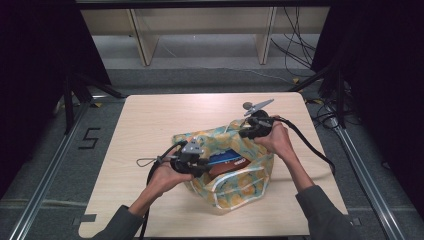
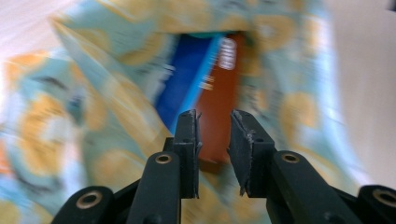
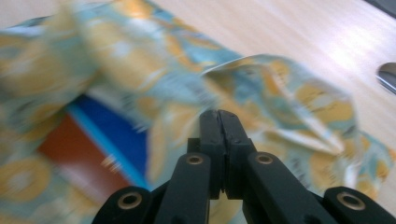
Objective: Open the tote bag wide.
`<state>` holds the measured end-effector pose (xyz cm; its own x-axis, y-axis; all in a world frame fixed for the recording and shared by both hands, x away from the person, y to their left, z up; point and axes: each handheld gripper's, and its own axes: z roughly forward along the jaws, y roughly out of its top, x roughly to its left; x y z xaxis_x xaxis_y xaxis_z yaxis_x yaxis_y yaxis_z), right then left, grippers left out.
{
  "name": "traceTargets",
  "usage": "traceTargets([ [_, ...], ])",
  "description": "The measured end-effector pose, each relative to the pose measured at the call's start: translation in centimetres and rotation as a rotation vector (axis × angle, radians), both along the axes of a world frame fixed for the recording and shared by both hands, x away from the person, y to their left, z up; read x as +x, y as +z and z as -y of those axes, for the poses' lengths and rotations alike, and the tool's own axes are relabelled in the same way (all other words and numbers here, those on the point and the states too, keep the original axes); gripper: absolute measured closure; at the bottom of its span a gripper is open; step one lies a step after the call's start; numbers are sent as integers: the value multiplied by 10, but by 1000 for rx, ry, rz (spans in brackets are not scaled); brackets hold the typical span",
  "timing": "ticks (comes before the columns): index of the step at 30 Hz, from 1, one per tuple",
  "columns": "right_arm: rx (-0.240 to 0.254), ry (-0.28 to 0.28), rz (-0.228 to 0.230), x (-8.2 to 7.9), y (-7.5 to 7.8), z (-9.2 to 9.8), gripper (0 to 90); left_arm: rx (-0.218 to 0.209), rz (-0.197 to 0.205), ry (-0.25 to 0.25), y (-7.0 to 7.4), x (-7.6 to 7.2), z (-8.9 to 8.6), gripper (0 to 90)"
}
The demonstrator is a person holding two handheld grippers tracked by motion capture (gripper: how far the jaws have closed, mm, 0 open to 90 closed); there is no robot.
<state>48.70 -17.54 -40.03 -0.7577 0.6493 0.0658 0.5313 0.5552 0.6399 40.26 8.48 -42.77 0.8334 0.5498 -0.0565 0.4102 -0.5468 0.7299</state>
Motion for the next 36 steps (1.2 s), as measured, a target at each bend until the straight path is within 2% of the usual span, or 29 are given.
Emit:
traceTargets([
  [2,6,33,9,-12,2,2,887,-14,9,33,-2,15,0,713],
  [5,30,74,32,-25,2,2,880,15,13,65,-5,30,0,714],
  [6,64,85,9,-31,2,0,881,26,6,82,-6,33,-1,715],
  [7,54,125,24,-32,1,0,881,25,3,90,-8,37,-2,716],
  [8,53,142,6,-33,-2,-4,881,19,-8,100,-10,40,-3,717],
  [9,13,175,-1,-33,-7,-8,881,30,-3,105,-11,42,-5,718],
  [11,-62,195,-38,-32,-19,-17,886,34,-2,123,-14,43,-8,718],
  [12,-97,191,-24,-29,-24,-20,892,26,-7,126,-15,41,-10,718],
  [13,-136,152,-19,-26,-28,-21,900,29,-4,131,-16,39,-11,718],
  [14,-167,125,16,-20,-30,-20,900,30,-2,126,-16,34,-11,719],
  [15,-158,77,22,-12,-32,-19,900,32,2,116,-16,31,-11,726],
  [16,-157,59,54,-6,-33,-17,900,23,-2,100,-16,27,-12,730],
  [17,-162,24,48,0,-32,-16,900,20,-2,89,-15,22,-12,742],
  [19,-172,-15,75,13,-33,-13,900,10,3,70,-15,16,-14,781],
  [20,-168,-49,50,18,-32,-13,900,-1,6,69,-16,13,-14,811],
  [21,-176,-40,68,24,-33,-10,900,-6,10,67,-16,8,-14,844],
  [22,-176,-60,58,28,-33,-10,900,0,9,45,-16,4,-13,862],
  [24,-194,-69,73,34,-33,-8,900,16,4,9,-18,-3,-12,880],
  [25,-196,-89,55,34,-32,-8,900,23,4,4,-19,-7,-11,881],
  [26,-192,-81,69,37,-32,-6,900,32,2,-11,-21,-9,-11,880],
  [27,-191,-76,80,37,-31,-5,900,32,-3,-12,-22,-11,-12,880],
  [28,-176,-94,59,33,-28,-5,900,33,-4,-10,-23,-12,-12,878],
  [29,-159,-68,77,32,-25,-3,900,33,13,-11,-22,-11,-14,876],
  [30,-133,-69,79,27,-21,-3,900,20,8,17,-21,-11,-14,873],
  [31,-104,-64,71,21,-15,-1,900,8,12,22,-20,-11,-15,868],
  [33,-69,-58,95,14,-9,3,900,-21,33,55,-16,-12,-17,845],
  [34,-63,-53,77,9,-4,5,900,-28,47,62,-14,-13,-18,840],
  [36,-25,-48,83,-2,2,9,900,-46,70,80,-8,-15,-20,828],
])
